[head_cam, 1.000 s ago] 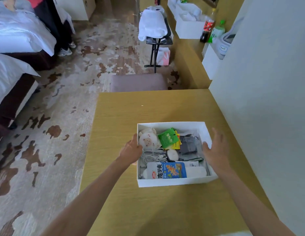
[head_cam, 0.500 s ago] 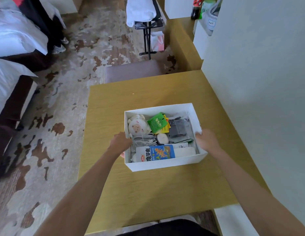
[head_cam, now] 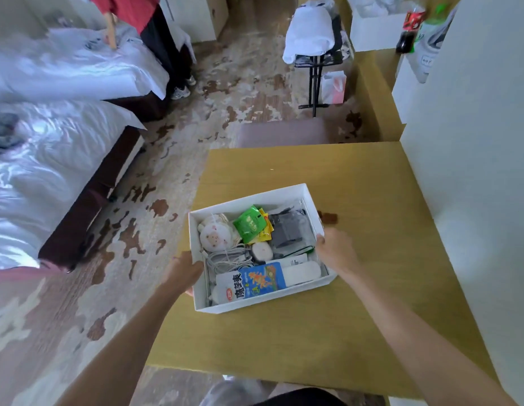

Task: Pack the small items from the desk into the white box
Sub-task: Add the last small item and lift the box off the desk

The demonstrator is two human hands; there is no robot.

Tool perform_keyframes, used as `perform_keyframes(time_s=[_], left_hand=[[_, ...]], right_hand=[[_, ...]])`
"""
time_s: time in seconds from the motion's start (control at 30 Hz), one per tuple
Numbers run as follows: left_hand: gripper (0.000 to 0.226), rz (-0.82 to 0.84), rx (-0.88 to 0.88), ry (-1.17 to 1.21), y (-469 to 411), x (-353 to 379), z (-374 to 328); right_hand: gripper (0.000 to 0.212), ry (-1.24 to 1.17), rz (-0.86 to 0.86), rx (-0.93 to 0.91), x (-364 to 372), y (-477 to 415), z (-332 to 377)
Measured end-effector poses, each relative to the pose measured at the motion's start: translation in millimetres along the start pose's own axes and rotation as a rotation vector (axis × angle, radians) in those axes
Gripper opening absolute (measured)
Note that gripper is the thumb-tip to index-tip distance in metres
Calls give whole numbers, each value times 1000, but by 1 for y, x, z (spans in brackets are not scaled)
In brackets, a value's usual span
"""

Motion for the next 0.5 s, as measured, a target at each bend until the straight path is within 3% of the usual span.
perform_keyframes(time_s=[0.13, 0.3, 0.5], left_hand=[[19, -80, -125, 53, 30, -19, 67], [15, -126, -280, 75, 68, -32, 144], [16, -58, -261, 132, 59, -23, 183]], right_hand=[[40, 0, 51, -112, 49, -1, 43], [39, -62, 241, -222, 119, 13, 90], [21, 5, 262, -101, 157, 21, 83]])
Point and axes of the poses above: each hand's wrist, its own y-axis away from the middle knuckle, its own x-axis out of the palm, z = x × y, the point moved 6 cm from there along -y, towards the middle knuckle, and after that the axes turned 14 degrees about -y, right-handed, at the moved point
